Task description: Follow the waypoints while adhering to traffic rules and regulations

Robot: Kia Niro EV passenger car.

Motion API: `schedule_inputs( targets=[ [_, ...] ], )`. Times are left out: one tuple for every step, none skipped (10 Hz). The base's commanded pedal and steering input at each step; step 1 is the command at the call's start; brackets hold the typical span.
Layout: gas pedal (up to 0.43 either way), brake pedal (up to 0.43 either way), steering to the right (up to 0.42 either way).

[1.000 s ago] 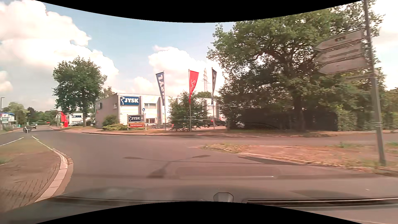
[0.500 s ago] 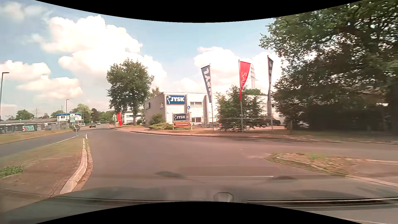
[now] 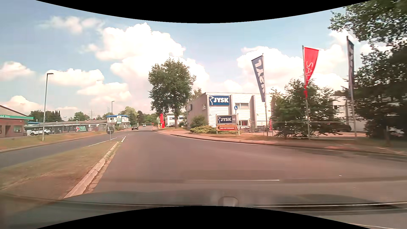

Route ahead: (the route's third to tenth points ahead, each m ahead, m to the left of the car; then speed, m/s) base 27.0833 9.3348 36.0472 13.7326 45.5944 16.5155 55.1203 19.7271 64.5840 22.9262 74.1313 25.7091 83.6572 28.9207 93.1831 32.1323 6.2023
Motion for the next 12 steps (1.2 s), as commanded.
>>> schedule_inputs(
  targets=[
    [0.197, 0.0, -0.244],
    [0.209, 0.0, -0.228],
    [0.22, 0.0, -0.212],
    [0.22, 0.0, -0.186],
    [0.22, 0.0, -0.163],
    [0.22, 0.0, -0.153],
    [0.26, 0.0, -0.151],
    [0.268, 0.0, -0.151],
    [0.268, 0.0, -0.149],
    [0.268, 0.0, -0.142],
    [0.268, 0.0, -0.126],
    [0.268, 0.0, -0.11]
  ],
)
